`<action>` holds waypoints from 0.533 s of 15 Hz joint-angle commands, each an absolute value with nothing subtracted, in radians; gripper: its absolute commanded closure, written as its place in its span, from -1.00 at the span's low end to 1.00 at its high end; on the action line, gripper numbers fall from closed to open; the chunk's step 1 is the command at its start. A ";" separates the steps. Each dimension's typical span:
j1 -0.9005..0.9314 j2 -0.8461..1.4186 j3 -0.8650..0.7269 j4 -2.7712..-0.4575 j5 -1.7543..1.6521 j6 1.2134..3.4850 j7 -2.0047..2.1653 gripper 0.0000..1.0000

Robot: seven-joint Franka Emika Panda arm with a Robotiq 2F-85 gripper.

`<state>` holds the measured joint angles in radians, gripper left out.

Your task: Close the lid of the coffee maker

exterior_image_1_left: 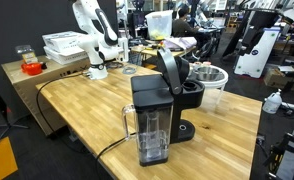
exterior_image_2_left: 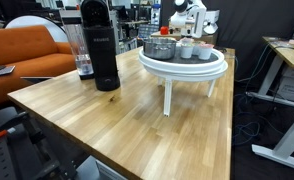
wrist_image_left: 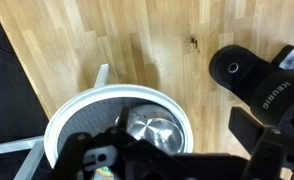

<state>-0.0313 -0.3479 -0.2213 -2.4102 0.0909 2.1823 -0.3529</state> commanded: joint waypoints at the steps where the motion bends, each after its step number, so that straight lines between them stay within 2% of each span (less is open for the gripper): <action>1: -0.024 -0.359 -0.207 -2.419 0.132 2.165 -0.369 -1.00; 8: 0.150 -0.328 -0.162 -2.326 0.633 2.120 -0.382 -1.00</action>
